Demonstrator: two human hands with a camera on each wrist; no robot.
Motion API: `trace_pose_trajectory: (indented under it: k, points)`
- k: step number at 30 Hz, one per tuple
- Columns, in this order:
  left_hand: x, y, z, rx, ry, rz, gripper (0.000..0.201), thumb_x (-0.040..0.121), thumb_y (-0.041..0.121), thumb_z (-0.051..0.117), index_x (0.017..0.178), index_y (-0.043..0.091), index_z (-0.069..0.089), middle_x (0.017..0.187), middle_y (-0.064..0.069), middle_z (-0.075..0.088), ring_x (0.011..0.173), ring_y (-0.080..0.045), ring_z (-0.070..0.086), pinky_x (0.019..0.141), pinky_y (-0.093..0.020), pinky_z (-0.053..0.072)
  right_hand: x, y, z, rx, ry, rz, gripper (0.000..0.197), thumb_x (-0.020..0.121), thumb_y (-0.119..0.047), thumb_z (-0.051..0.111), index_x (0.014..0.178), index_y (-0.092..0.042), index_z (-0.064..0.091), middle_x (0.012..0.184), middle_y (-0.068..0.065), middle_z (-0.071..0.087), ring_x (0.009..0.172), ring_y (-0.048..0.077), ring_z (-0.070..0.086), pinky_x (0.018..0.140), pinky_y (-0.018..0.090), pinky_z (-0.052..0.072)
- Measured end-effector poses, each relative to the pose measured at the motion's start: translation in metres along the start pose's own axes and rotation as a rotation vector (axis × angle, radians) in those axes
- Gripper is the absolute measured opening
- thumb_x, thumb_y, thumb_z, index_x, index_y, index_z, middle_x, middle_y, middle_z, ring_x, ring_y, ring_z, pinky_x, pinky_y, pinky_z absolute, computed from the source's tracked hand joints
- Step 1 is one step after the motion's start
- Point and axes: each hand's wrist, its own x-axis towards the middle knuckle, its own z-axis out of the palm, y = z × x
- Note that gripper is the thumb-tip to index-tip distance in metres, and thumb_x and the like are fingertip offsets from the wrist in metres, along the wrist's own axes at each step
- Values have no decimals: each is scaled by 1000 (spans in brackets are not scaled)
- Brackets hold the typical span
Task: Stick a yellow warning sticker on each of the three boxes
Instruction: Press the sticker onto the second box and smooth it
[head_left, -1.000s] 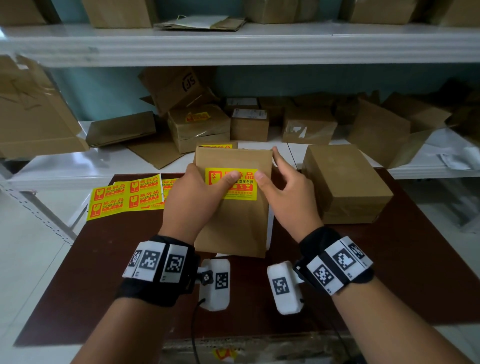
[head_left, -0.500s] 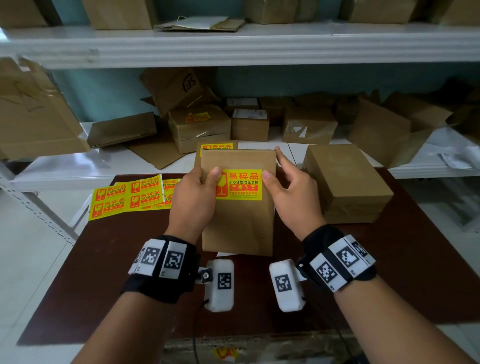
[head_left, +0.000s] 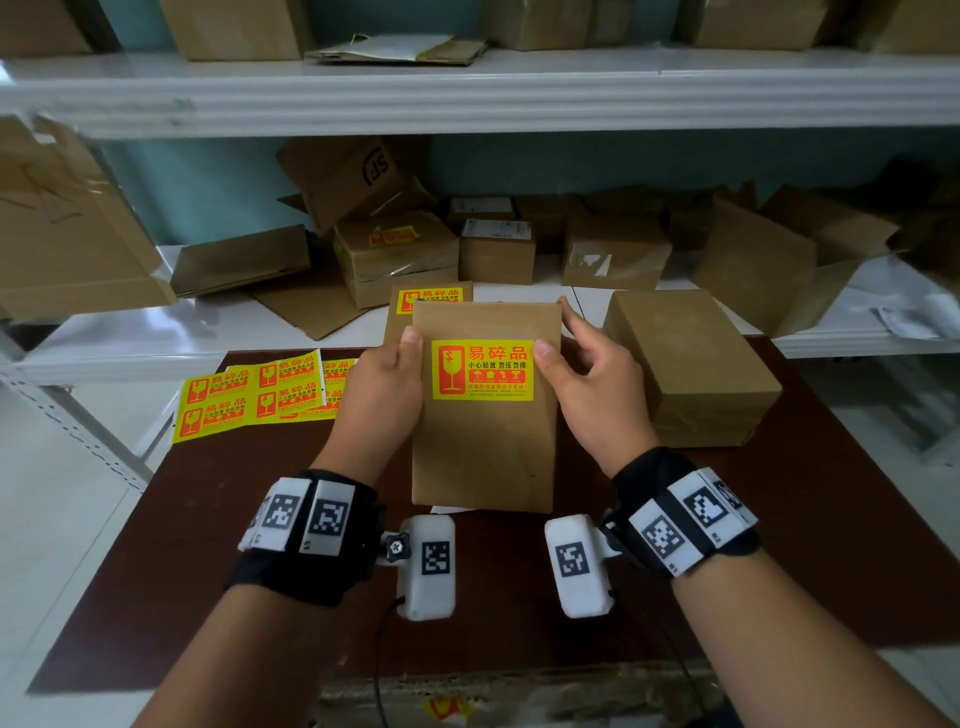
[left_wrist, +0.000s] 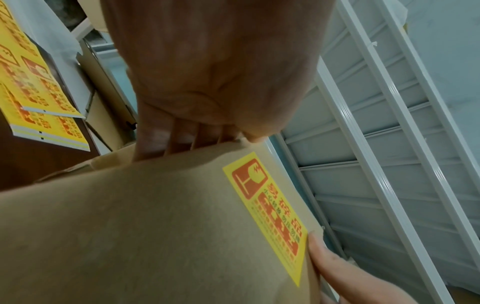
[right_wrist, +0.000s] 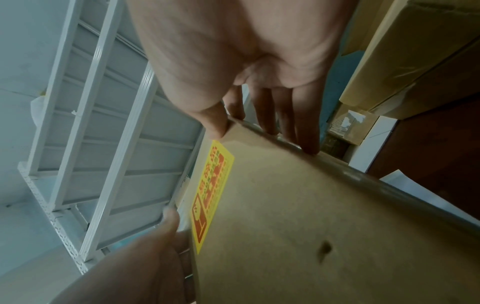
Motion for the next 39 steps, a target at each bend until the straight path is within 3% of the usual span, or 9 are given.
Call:
trace_pose_trajectory:
  k: [3, 6, 11, 16, 19, 25, 27, 31, 39]
  points:
    - [1, -3, 1, 87, -74, 43, 52, 95, 62, 46, 99, 15, 69, 90, 1, 70, 86, -16, 66, 75, -39, 55, -1, -3, 0, 13, 7, -3, 62, 98, -34, 63, 155, -27, 37, 142, -6, 60, 120, -2, 57, 101, 21, 51]
    - [2, -7, 1, 184, -49, 73, 42, 91, 57, 59, 102, 17, 65, 92, 4, 69, 85, -14, 65, 73, -38, 55, -1, -1, 2, 29, 6, 10, 63, 98, -35, 63, 155, -29, 37, 143, -4, 60, 126, 5, 58, 104, 32, 52]
    - [-6, 0, 1, 144, -6, 122, 21, 100, 43, 53, 91, 25, 60, 80, 14, 61, 77, -2, 57, 59, -24, 39, 2, 3, 3, 30, 7, 12, 63, 97, -43, 59, 155, -32, 35, 145, -3, 58, 133, 12, 54, 107, 43, 51]
    - [-7, 0, 0, 94, 1, 121, 35, 102, 41, 50, 86, 16, 67, 79, 2, 66, 76, -11, 60, 60, -30, 39, 2, 3, 1, 10, -7, 9, 79, 85, -65, 49, 155, -31, 38, 144, -4, 59, 132, 12, 55, 107, 44, 51]
    - [-5, -1, -3, 80, -28, 117, 42, 104, 40, 46, 89, 10, 70, 83, -6, 69, 79, -19, 62, 64, -32, 42, 1, 5, 0, -6, -23, 12, 70, 93, -56, 52, 155, -30, 37, 144, -4, 59, 132, 11, 55, 108, 44, 50]
    - [-3, 6, -4, 106, -64, 51, 49, 106, 46, 31, 89, 18, 68, 82, 4, 65, 78, -8, 59, 66, -28, 46, 2, 6, 0, -3, -16, 5, 63, 99, -45, 56, 156, -29, 36, 145, -4, 59, 131, 9, 55, 108, 40, 50]
    - [-4, 5, -2, 157, -58, 60, 56, 100, 62, 32, 91, 17, 66, 84, 3, 65, 81, -11, 60, 71, -32, 49, 1, 4, 2, 3, -14, -3, 64, 98, -43, 59, 156, -29, 36, 144, -5, 59, 127, 3, 56, 106, 30, 51]
    - [-6, 2, 2, 276, 44, 50, 54, 83, 77, 48, 97, 25, 52, 81, 13, 57, 76, -9, 56, 65, -33, 49, -4, -1, 7, 62, -5, -16, 66, 95, -32, 68, 154, -26, 39, 126, -24, 57, 96, -32, 51, 82, -1, 44]
    - [-4, -2, 0, 186, 119, 70, 44, 99, 54, 46, 75, 17, 50, 72, -2, 56, 70, -20, 54, 55, -34, 31, -5, -2, 7, 83, -16, -20, 67, 95, -30, 68, 154, -24, 37, 124, -22, 54, 91, -38, 46, 75, -5, 41]
